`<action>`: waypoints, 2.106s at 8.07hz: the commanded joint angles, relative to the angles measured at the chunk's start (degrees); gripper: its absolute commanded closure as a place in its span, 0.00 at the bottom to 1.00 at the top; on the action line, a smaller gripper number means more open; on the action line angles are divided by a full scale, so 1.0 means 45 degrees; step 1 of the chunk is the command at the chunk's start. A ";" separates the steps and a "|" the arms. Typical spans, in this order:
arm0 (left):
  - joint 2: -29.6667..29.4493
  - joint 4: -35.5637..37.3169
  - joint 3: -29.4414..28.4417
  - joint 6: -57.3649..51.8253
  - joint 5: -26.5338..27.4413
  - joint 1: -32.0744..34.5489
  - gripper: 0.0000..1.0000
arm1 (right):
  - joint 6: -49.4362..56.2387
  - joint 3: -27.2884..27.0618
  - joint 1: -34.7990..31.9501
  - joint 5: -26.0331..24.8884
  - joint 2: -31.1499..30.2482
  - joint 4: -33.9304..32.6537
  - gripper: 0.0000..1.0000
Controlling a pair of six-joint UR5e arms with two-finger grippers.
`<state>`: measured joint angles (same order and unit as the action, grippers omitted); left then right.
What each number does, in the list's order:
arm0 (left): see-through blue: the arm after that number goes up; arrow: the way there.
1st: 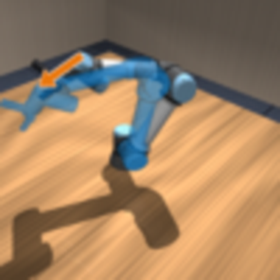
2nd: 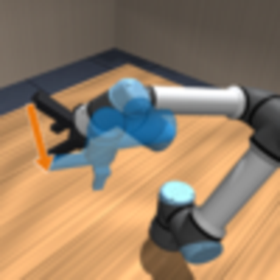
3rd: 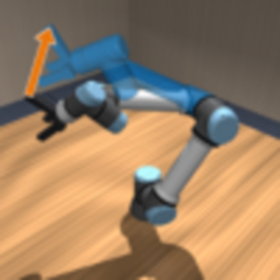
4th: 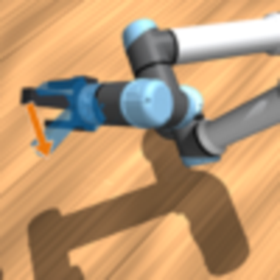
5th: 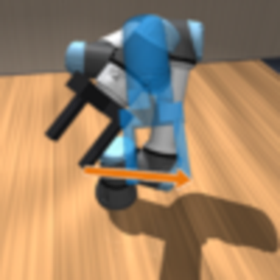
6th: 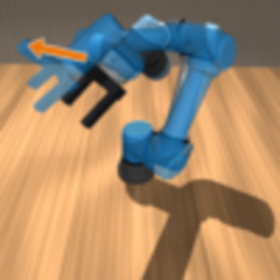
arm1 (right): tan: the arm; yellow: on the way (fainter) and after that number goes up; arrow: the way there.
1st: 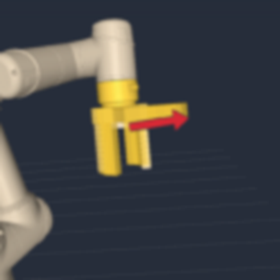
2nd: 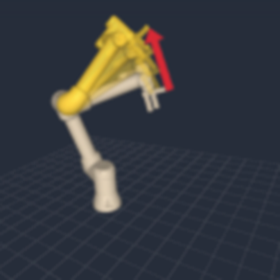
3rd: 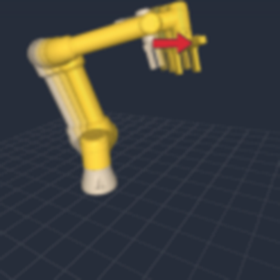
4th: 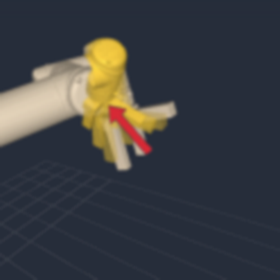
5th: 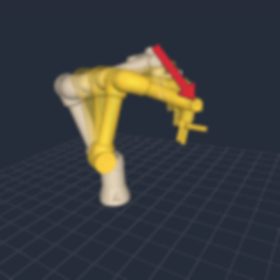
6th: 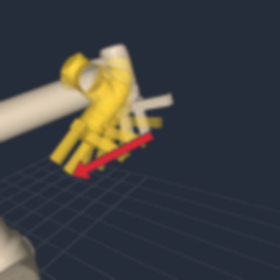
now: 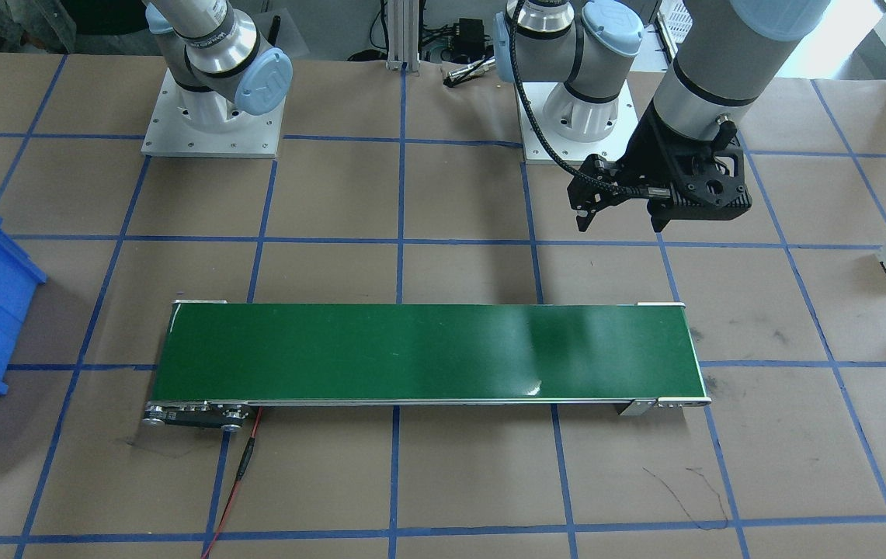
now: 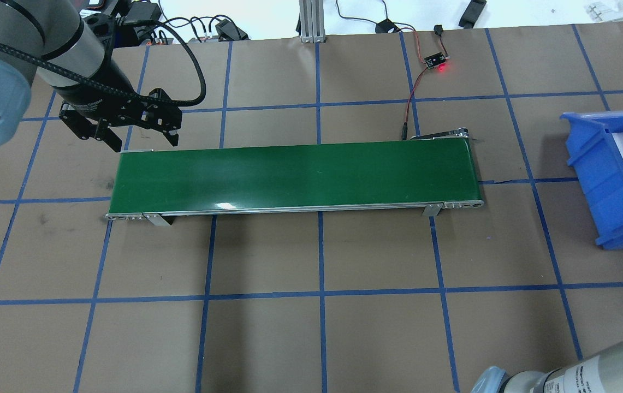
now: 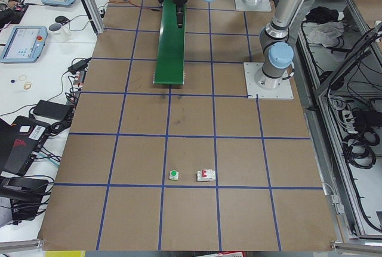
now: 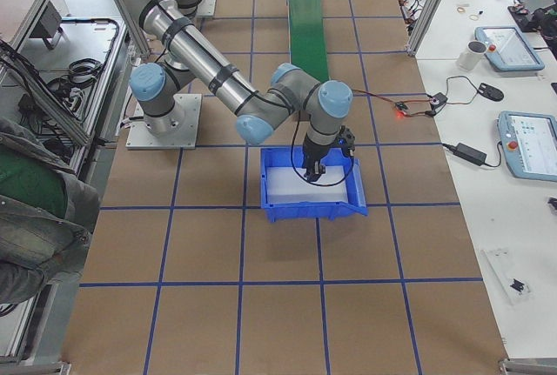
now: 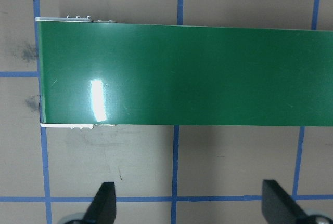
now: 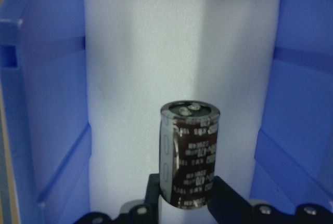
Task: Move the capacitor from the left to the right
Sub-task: 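Lower the capacitor into the blue bin and open the right gripper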
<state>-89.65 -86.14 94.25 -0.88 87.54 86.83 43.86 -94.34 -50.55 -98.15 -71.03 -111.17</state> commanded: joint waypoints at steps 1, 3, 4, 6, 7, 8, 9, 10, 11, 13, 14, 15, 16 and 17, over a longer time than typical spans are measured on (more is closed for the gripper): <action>0.0000 -0.0019 0.0013 0.0000 0.0000 0.0000 0.00 | 0.0371 -0.0069 0.0022 0.0461 0.0918 -0.0939 0.94; 0.0000 0.0000 0.0013 0.0000 -0.0039 0.0000 0.00 | 0.0371 -0.0108 0.0022 0.0774 0.1135 -0.1194 0.92; 0.0000 0.0001 0.0013 0.0000 -0.0039 0.0000 0.00 | 0.0371 -0.0109 0.0022 0.1047 0.1135 -0.1194 0.86; 0.0000 -0.0019 -0.0007 0.0000 -0.0039 0.0000 0.00 | 0.0351 -0.0109 0.0022 0.1089 0.1135 -0.1194 0.80; 0.0000 -0.0019 0.0013 0.0000 -0.0039 0.0000 0.00 | 0.0351 -0.0109 0.0022 0.1108 0.1116 -0.1252 0.68; 0.0000 -0.0019 0.0013 0.0000 -0.0039 0.0000 0.00 | 0.0332 -0.0109 0.0041 0.1109 0.1096 -0.1523 0.57; 0.0000 -0.0019 0.0013 0.0000 -0.0039 0.0000 0.00 | 0.0351 -0.0089 0.0041 0.1109 0.1058 -0.1758 0.50; 0.0000 -0.0019 0.0032 0.0019 -0.0039 0.0000 0.00 | 0.0390 -0.0089 0.0041 0.1553 0.0999 -0.2070 0.40; 0.0000 -0.0019 0.0033 0.0020 -0.0039 0.0000 0.00 | 0.0680 -0.0089 0.0099 0.2002 0.0999 -0.2537 0.29; 0.0000 -0.0019 0.0013 0.0019 -0.0039 0.0000 0.00 | 0.0625 0.0027 0.0198 0.2026 0.0301 -0.2620 0.20; 0.0000 -0.0019 0.0013 0.0020 -0.0039 0.0000 0.00 | 0.0470 0.0067 0.0198 0.1968 -0.0362 -0.2446 0.14; 0.0000 -0.0019 0.0013 0.0020 -0.0039 0.0000 0.00 | 0.0082 0.0067 0.0159 0.1929 -0.0891 -0.1961 0.10; 0.0000 -0.0019 0.0013 0.0020 -0.0039 0.0000 0.00 | -0.0019 0.0086 0.0159 0.1929 -0.1302 -0.1414 0.09; 0.0000 -0.0019 0.0013 0.0020 -0.0020 0.0000 0.00 | -0.0465 0.0087 0.0081 0.1948 -0.1867 -0.1254 0.00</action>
<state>-89.65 -86.22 94.31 -0.79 87.37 86.84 44.38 -94.03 -49.82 -89.41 -75.14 -119.38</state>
